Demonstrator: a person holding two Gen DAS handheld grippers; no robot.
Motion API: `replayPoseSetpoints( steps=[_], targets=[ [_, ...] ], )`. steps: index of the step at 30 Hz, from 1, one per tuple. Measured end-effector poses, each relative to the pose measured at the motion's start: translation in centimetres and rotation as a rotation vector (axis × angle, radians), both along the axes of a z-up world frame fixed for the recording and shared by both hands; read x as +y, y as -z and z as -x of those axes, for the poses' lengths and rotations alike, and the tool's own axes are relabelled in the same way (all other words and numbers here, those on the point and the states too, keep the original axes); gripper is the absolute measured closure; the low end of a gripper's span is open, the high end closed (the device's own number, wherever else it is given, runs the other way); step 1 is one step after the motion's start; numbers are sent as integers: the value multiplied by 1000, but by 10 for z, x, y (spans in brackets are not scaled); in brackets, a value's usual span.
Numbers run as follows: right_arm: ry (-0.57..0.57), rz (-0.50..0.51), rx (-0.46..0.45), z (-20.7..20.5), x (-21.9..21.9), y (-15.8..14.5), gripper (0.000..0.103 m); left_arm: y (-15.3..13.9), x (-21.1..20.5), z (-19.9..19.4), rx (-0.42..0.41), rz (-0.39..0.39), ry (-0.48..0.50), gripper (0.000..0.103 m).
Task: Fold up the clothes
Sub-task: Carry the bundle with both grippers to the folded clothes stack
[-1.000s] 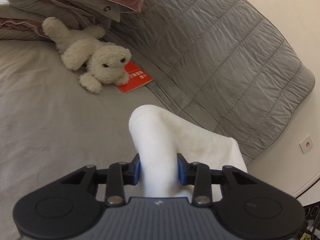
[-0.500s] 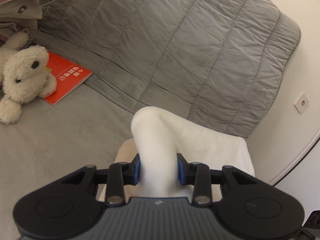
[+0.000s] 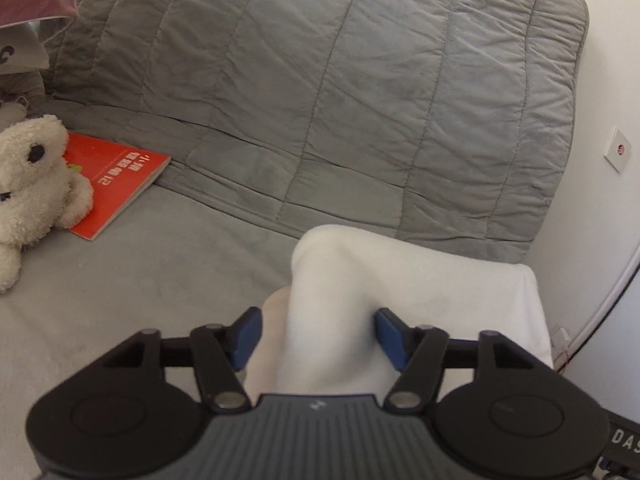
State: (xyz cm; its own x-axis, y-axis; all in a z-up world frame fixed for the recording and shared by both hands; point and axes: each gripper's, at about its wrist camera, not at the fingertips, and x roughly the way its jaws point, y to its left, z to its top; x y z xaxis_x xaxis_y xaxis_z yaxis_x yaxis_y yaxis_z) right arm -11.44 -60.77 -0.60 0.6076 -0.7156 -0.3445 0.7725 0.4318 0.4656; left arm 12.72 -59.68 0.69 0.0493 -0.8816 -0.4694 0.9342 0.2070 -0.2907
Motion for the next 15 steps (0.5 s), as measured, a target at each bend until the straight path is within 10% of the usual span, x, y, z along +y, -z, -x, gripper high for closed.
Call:
replayPoseSetpoints(
  steps=[8,15],
  targets=[
    [61,314,96,6,20,-29,34,-38,20,5,-107,136,-75,43],
    [-89,606,304,-26,-7,-31,75,-33,-13,23,-157,109,28,68]
  ],
)
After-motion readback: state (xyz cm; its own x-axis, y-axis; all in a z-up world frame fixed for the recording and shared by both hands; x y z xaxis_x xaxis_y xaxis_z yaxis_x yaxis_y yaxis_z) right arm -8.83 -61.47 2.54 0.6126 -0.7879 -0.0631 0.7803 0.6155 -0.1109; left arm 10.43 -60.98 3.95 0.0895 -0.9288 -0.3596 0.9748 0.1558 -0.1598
